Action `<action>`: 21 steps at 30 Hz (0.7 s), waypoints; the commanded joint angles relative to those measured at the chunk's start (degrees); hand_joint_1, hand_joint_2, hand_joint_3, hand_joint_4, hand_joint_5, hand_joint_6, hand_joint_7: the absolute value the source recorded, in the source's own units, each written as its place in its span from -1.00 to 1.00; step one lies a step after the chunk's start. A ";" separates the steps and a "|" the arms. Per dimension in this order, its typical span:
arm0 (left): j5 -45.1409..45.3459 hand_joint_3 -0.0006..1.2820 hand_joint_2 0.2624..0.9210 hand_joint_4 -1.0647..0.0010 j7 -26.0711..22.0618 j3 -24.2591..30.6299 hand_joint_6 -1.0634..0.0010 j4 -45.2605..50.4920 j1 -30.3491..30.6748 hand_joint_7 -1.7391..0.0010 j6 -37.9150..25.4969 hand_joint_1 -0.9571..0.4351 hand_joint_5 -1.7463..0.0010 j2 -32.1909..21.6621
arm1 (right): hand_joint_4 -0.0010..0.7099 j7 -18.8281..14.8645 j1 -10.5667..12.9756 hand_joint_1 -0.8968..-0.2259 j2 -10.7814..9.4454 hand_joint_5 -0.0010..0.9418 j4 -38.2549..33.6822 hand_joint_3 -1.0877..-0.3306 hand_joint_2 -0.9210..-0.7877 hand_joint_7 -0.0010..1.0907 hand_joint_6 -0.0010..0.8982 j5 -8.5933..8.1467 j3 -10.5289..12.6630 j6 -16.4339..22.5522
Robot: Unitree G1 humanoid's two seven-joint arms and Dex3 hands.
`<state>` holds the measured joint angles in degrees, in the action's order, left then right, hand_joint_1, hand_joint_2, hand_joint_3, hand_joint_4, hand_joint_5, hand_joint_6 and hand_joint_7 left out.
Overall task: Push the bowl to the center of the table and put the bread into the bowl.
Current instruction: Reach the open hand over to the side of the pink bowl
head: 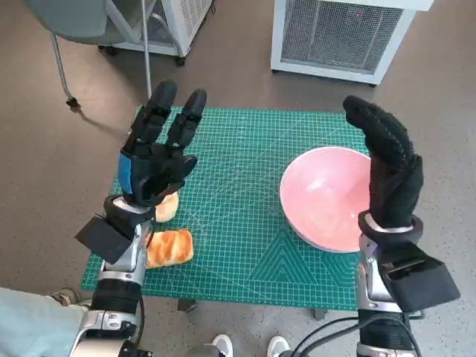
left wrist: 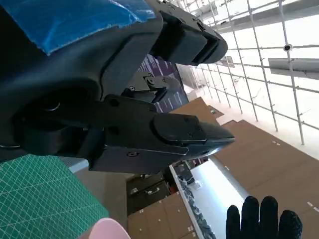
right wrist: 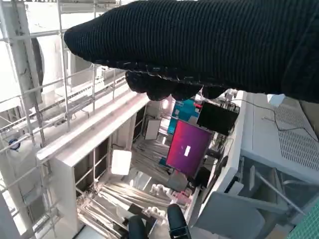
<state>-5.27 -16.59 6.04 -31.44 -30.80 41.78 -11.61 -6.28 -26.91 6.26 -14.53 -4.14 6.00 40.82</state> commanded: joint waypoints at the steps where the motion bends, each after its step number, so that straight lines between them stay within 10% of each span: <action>1: -0.33 -0.74 1.00 0.40 -0.18 -0.10 0.13 0.55 0.16 1.00 -0.35 -0.08 1.00 -0.27 | -0.17 0.28 1.29 0.19 -0.19 -0.99 -0.42 -0.24 -1.00 0.25 -1.00 0.33 -0.13 -0.74; 10: 0.05 -0.74 1.00 0.40 -0.08 -0.29 0.13 1.01 0.40 1.00 -0.56 -0.08 1.00 -0.31 | -0.17 0.28 1.84 0.18 0.69 -0.99 -1.07 -0.24 -1.00 0.25 -1.00 0.11 0.71 -0.26; 21: 0.53 -0.74 1.00 0.40 0.20 -0.59 0.13 2.36 1.48 1.00 -0.74 -0.08 1.00 -0.49 | -0.16 3.83 2.67 0.21 4.43 -0.98 -11.76 -0.22 -1.00 0.27 -1.00 0.25 7.75 4.16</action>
<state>-5.11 -16.56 5.63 -30.02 -30.31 41.43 -11.72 -4.15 -25.80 9.48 -22.12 -4.28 11.71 44.10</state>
